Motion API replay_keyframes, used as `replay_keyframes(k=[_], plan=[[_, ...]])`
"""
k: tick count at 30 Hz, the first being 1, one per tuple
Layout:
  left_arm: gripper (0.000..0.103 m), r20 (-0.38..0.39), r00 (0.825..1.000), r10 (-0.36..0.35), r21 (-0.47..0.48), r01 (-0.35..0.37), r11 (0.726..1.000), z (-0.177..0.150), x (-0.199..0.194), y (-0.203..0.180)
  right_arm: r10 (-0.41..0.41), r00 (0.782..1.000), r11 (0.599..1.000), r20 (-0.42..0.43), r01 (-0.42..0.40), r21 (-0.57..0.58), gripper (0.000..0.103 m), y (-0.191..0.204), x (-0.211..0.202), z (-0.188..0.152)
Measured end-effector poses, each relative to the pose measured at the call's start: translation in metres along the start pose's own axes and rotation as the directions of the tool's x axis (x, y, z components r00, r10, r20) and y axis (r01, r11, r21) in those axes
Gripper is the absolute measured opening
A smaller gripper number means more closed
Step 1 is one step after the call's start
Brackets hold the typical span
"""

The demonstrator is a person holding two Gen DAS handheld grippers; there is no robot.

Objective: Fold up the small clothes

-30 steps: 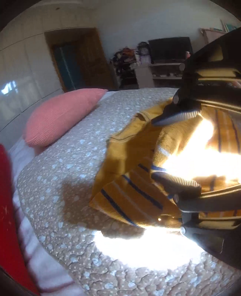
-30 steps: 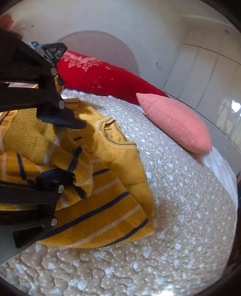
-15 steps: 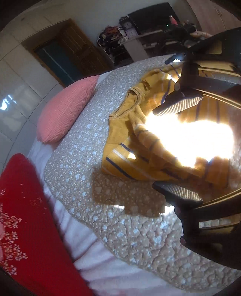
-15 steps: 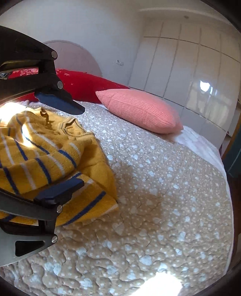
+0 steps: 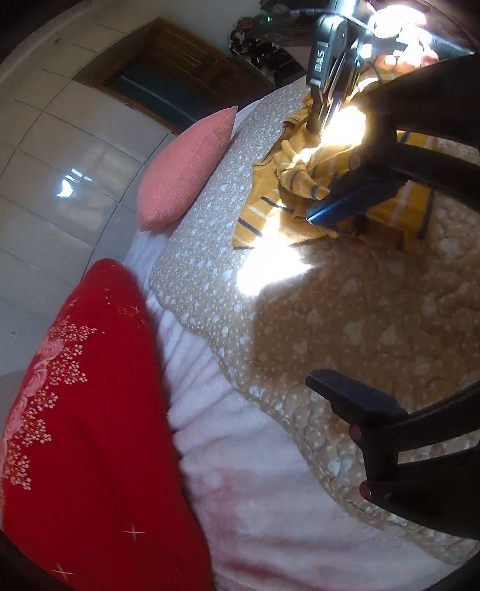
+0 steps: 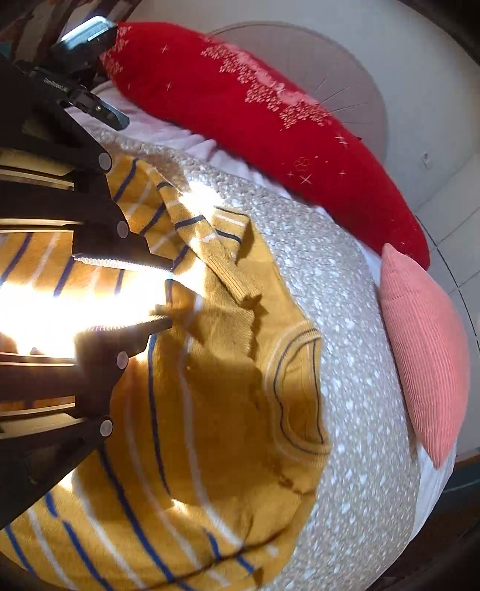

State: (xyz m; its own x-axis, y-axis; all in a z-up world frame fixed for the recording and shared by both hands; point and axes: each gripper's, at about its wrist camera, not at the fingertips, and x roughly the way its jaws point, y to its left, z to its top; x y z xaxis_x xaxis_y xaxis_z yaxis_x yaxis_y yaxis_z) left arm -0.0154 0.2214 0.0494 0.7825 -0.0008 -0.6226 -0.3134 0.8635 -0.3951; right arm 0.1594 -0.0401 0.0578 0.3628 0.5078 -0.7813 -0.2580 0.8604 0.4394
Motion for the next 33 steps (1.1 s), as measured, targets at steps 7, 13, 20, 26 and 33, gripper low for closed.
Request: replay_keyframes(k=[7,13,20,26,33], plan=[[0.079,-0.011,0.998,-0.059,-0.106,0.057,0.993,0.015,-0.001,0.034,-0.168,0.985,0.973,-0.027,0.161,-0.164,0.026,0.070,0.080,0.028],[0.080,-0.047,0.996,-0.072,-0.153,0.064,0.986,0.018,0.007,0.050,-0.154,0.983,0.953,-0.105,0.119,-0.278,0.043,0.121,0.117,0.017],[0.080,-0.034,0.997,-0.075,-0.133,0.070,0.989,0.016,0.003,0.043,-0.004,0.999,0.987,0.038,0.010,-0.162,0.043,0.069,0.012,0.023],[0.080,-0.045,0.992,-0.121,-0.078,0.117,0.990,0.007,-0.002,0.018,-0.278,0.959,0.957,0.050,0.272,0.103,0.043,-0.091,-0.064,-0.001],[0.080,-0.070,0.987,-0.144,-0.018,0.143,0.990,-0.004,-0.003,-0.007,-0.465,0.876,0.783,0.128,0.339,0.522,0.044,-0.242,-0.171,-0.057]])
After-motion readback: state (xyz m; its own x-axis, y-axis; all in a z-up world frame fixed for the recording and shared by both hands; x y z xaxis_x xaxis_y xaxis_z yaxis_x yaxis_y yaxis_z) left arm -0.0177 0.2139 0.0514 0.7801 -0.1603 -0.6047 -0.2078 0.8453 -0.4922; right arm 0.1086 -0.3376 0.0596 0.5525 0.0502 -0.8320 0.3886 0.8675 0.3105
